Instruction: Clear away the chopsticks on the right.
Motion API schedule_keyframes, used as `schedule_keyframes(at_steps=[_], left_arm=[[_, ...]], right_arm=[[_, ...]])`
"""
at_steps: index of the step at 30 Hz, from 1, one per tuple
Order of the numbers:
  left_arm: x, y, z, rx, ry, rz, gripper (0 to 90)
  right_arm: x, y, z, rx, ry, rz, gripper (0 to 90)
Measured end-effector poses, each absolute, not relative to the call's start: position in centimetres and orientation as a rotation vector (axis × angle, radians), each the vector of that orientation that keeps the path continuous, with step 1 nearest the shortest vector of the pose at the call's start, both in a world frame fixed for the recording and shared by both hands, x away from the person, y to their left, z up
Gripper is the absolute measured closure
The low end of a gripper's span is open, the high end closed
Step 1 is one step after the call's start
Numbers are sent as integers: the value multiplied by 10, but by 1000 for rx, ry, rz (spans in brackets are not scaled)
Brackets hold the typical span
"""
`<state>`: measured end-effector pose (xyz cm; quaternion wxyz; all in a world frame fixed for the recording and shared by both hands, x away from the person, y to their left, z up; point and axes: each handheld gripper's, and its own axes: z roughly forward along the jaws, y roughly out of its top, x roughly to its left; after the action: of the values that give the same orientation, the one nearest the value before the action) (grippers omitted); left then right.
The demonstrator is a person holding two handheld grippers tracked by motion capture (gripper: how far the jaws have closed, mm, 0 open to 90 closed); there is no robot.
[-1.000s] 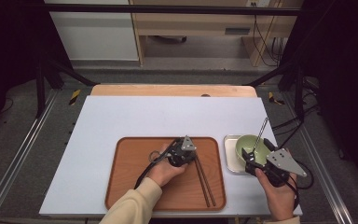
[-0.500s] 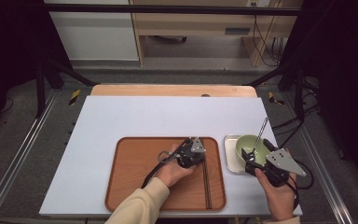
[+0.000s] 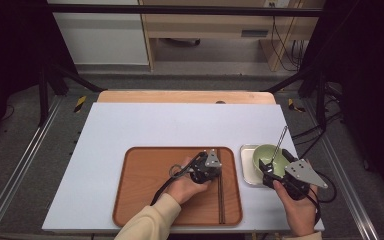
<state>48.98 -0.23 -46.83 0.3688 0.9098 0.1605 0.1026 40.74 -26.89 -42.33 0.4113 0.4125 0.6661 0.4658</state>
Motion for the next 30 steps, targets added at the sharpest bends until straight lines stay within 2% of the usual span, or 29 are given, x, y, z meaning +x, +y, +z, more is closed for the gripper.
schedule_keyframes(at_steps=[7, 11, 14, 16, 22, 26, 30], left_arm=[[482, 6, -457, 2287, 403, 282, 886], [476, 18, -447, 2205, 387, 330, 770], [474, 30, -440, 2148, 391, 370, 621], [473, 40, -437, 2127, 385, 382, 574], [470, 67, -432, 2051, 413, 403, 356], [470, 83, -431, 2014, 433, 403, 268], [472, 96, -431, 2000, 449, 399, 241]], right_arm=[[409, -274, -424, 1080, 1682, 1163, 183], [416, -285, -422, 1182, 1685, 1155, 173], [425, -294, -422, 1254, 1713, 1156, 173], [430, -299, -423, 1278, 1732, 1127, 195], [444, -317, -421, 1323, 1775, 1098, 238], [452, -323, -420, 1336, 1804, 1096, 250], [458, -325, -418, 1341, 1830, 1103, 253]])
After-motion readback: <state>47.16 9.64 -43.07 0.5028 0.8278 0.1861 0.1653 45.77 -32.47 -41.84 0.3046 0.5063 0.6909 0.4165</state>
